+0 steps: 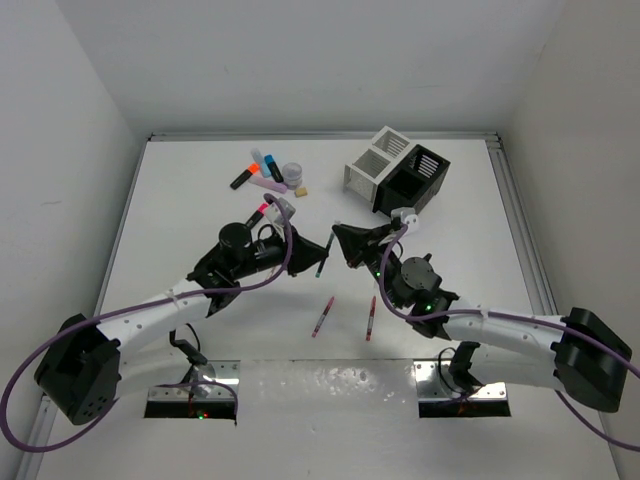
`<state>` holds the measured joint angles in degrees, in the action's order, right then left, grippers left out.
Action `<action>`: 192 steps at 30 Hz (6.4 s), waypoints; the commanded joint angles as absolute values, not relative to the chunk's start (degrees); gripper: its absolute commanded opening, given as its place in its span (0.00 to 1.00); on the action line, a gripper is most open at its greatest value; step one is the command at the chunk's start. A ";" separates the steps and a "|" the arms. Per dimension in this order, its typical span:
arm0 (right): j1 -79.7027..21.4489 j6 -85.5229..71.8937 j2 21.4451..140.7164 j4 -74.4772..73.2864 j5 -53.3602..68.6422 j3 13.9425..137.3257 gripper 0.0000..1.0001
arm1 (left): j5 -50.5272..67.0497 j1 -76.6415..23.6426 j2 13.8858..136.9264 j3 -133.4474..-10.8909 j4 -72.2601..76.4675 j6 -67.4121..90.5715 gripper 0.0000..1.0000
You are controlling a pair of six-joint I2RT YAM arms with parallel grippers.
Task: Sort the stationery into containers
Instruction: Close the pen cap on the pen, then place the pen in the storage box.
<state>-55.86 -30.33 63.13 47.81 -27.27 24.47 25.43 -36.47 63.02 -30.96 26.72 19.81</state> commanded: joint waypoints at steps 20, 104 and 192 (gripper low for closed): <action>-60.56 -21.80 62.94 31.82 -23.90 28.39 0.00 | 21.62 -33.05 60.91 -33.23 38.32 15.47 0.00; -46.58 -25.14 67.33 23.65 -12.39 42.28 0.00 | 18.28 -34.37 56.52 -33.13 27.52 6.77 0.70; -5.45 -17.14 107.58 31.82 -13.98 64.07 0.40 | 8.00 -20.92 61.17 -32.34 18.37 8.62 0.97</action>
<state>-5.61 -16.53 110.24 32.69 -14.55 63.22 7.68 -21.65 62.98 -32.82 15.44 9.28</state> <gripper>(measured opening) 0.383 0.971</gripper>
